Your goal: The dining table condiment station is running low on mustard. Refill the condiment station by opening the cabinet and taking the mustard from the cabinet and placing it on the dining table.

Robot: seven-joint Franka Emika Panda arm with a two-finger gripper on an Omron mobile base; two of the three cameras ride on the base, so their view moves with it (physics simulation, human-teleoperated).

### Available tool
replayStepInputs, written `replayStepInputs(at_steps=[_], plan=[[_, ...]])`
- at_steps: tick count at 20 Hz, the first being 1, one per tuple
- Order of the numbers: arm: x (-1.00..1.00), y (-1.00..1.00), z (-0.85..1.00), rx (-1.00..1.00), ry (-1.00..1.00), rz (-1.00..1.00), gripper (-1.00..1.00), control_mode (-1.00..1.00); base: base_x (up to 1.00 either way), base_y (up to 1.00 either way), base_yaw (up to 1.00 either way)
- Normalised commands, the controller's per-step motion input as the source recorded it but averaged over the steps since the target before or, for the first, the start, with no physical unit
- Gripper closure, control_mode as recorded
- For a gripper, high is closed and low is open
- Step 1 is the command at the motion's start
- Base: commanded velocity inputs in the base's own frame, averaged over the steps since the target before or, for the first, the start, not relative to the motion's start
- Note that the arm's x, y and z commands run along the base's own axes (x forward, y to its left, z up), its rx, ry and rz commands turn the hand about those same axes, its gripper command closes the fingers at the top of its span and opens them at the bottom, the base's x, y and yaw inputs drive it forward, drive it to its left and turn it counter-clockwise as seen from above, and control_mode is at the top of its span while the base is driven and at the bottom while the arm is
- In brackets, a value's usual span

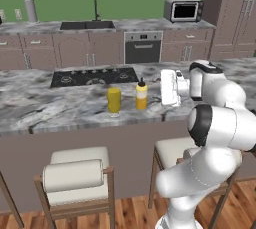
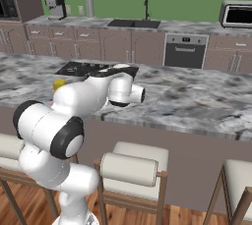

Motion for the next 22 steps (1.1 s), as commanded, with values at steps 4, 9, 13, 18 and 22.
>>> replayStepInputs(at_steps=[4,9,13,18,22], plan=[[-0.37,-0.08,0.77,0.0,-0.25,0.0,-1.0,-1.0,0.0,0.0,0.0],[-0.85,0.05,0.8,0.0,-0.11,-0.04,-1.0,-1.0,0.0,0.0,0.0],[-0.71,0.31,0.84,0.0,0.0,-0.12,-1.0,-1.0,0.0,0.0,0.0],[-0.58,0.4,0.7,-0.04,0.08,-0.15,-1.0,-1.0,0.0,0.0,0.0],[-0.55,0.37,0.51,-0.08,0.12,-0.14,-1.0,-1.0,0.0,0.0,0.0]])
